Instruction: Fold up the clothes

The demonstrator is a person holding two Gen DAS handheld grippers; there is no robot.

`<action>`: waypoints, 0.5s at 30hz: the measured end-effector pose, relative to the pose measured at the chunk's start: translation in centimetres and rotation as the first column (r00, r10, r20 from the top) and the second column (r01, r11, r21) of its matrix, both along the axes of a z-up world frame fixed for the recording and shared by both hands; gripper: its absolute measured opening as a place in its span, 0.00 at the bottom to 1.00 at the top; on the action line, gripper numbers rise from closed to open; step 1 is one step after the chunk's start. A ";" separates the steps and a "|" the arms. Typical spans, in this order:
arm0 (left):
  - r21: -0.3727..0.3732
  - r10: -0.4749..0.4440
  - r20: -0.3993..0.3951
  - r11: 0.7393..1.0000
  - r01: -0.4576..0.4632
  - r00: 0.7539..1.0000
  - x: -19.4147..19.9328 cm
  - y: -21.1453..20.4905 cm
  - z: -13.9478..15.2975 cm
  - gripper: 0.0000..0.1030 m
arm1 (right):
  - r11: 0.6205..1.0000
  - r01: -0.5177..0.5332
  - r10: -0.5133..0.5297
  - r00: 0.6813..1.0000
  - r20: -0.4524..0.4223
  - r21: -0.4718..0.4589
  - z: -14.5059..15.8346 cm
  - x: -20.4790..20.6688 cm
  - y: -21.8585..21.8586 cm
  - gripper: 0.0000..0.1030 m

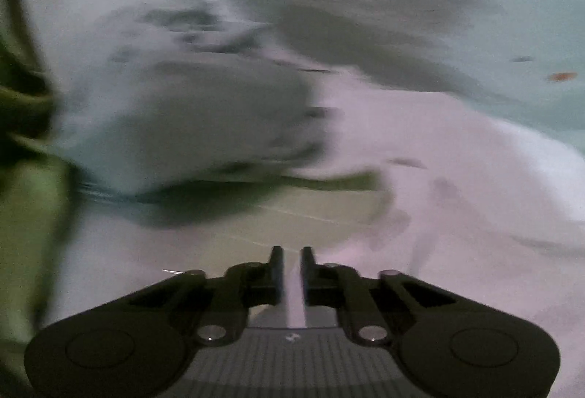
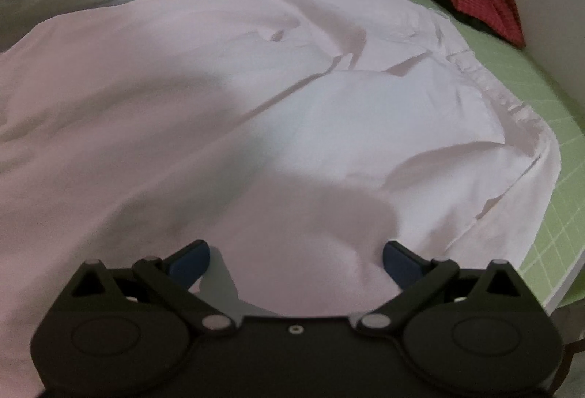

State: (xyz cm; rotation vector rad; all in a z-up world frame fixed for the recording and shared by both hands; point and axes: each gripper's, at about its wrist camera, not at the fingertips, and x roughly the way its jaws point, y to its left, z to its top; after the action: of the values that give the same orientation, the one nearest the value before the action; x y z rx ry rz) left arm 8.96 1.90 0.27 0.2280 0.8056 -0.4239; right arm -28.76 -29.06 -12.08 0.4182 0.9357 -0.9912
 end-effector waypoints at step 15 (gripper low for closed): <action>-0.142 -0.129 -0.099 0.983 0.114 0.987 4.0 -0.5 -1.6 0.71 | 0.990 0.143 -0.144 0.989 0.035 0.017 -0.5 -0.4 0.6 1.00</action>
State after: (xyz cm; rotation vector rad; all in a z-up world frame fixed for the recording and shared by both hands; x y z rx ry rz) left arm 13.01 1.41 -1.36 0.1282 0.8678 -0.6084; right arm -29.11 -28.45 -12.54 0.5197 0.8901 -1.1049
